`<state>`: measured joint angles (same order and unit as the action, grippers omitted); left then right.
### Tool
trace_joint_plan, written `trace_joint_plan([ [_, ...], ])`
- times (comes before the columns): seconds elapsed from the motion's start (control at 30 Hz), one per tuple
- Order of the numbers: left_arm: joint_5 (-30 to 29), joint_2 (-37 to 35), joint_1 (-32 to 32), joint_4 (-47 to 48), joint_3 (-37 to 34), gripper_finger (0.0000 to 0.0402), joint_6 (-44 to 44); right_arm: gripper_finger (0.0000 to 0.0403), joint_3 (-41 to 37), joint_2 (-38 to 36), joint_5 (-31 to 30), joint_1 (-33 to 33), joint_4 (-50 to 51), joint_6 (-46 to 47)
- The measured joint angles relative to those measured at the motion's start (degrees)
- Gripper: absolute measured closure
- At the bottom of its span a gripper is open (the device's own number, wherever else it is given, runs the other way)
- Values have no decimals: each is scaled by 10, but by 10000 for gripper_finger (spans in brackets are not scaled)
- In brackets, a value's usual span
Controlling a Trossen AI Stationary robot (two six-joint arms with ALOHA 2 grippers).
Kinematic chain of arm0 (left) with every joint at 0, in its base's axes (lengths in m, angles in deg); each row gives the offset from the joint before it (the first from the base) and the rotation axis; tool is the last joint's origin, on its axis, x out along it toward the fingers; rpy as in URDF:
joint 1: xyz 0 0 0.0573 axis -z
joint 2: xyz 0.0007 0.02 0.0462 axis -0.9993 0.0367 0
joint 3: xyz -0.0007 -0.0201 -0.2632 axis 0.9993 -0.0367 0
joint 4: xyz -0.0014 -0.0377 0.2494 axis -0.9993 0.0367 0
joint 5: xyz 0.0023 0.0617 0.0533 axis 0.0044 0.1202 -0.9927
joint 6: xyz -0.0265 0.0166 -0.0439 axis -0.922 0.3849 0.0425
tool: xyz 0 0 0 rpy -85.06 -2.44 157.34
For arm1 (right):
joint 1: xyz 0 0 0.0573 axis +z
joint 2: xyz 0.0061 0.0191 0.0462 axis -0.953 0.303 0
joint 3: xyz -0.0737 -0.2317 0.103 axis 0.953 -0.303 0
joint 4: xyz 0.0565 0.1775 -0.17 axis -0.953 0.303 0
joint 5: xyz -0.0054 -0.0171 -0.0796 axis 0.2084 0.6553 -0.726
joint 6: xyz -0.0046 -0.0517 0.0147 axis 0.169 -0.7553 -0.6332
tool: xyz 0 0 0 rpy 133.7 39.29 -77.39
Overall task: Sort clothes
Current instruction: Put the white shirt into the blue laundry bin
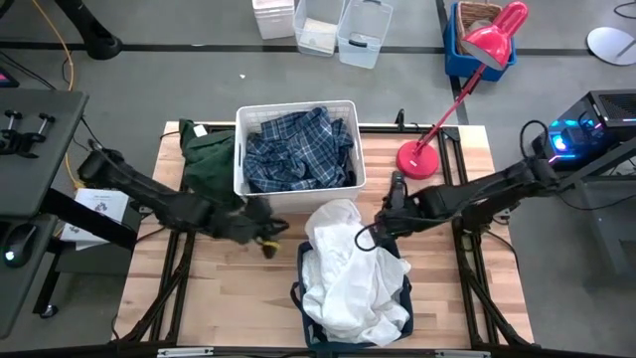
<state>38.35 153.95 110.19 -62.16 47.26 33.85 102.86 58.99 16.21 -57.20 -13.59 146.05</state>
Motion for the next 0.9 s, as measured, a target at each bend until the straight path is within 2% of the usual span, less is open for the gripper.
trace_joint_plan([
  [0.03,11,23,-11,-4,0,379,-5,300,-39,-17,0,-1,-45,16],
  [0.1,40,69,-33,-38,0,389,-12,367,-109,-47,-14,-8,-141,45],
  [0.13,55,91,-43,-69,0,391,-12,384,-141,-59,-25,-12,-184,53],
  [0.27,76,147,-61,-172,0,399,-15,391,-220,-74,-77,-39,-321,79],
  [0.33,69,153,-66,-171,8,401,-21,399,-242,-72,-99,-51,-338,65],
  [0.47,53,157,-67,-156,27,401,-6,400,-239,-74,-68,-72,-379,22],
  [0.63,38,157,-67,-136,45,401,18,402,-211,-74,-67,-43,-369,-5],
  [0.9,-9,158,-69,-127,48,401,56,402,-231,-47,-131,-43,-348,32],
])
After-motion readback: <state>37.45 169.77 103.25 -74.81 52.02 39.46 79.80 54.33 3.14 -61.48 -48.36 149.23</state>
